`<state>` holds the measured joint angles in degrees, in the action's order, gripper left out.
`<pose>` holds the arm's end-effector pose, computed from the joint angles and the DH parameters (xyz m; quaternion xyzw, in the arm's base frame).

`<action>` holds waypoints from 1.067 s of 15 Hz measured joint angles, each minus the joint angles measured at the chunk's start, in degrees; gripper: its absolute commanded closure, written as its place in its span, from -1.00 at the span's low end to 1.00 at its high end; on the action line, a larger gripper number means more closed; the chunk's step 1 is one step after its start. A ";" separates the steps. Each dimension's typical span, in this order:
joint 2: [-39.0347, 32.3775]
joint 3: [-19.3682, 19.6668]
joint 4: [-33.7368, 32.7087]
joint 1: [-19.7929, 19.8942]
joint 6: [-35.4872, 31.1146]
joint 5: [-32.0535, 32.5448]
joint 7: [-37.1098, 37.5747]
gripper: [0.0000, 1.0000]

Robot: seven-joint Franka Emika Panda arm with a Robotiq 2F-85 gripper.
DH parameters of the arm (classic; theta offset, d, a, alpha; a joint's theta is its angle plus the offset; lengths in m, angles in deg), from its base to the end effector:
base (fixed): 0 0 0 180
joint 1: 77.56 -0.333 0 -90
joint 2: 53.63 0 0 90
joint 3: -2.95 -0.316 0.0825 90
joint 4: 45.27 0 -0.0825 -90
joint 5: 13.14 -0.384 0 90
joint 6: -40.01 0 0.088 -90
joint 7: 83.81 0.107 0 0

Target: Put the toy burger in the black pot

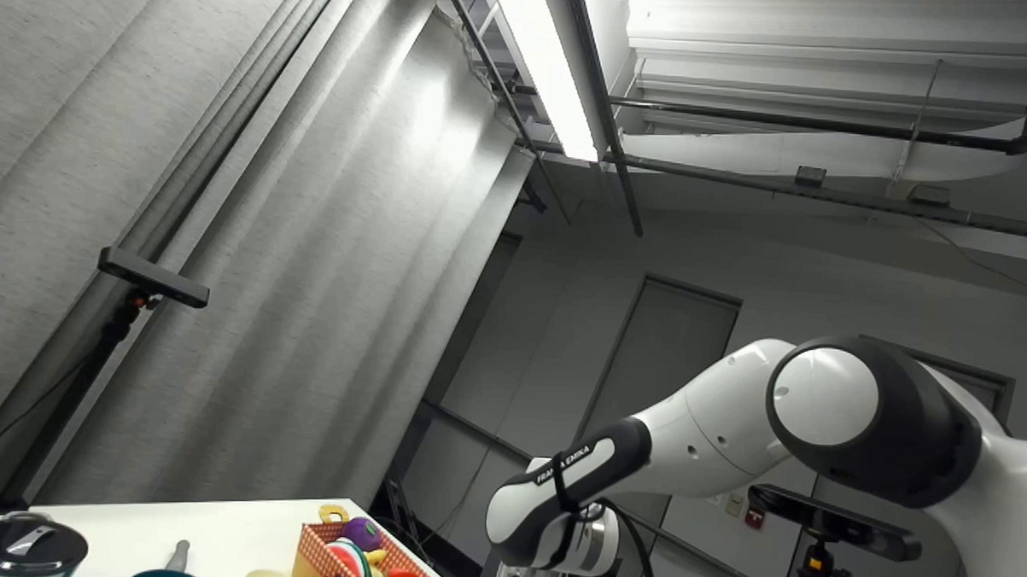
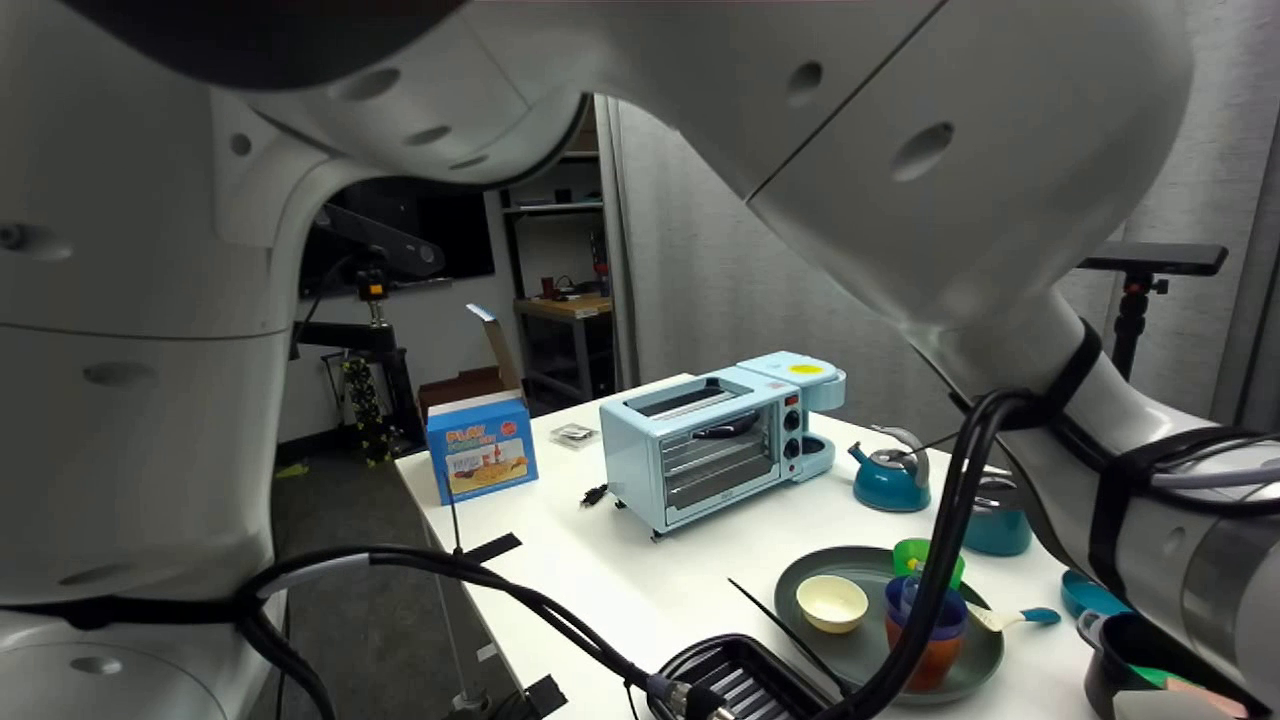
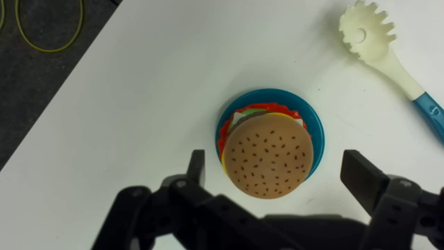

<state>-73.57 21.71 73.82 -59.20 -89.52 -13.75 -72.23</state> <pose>0.4559 -0.3422 0.2562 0.9079 -0.4094 -0.0831 0.0341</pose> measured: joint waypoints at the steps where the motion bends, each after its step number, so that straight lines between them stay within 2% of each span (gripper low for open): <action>1: -0.24 0.00 -0.12 0.08 0.00 -0.02 0.00 -1.00; 8: -1.52 -0.03 -0.16 0.14 0.00 -1.49 0.00 -1.00; 16: -2.88 -0.24 -0.20 0.60 0.00 -6.63 -0.25 -1.00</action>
<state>-76.45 21.48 73.61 -58.61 -89.52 -20.38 -72.48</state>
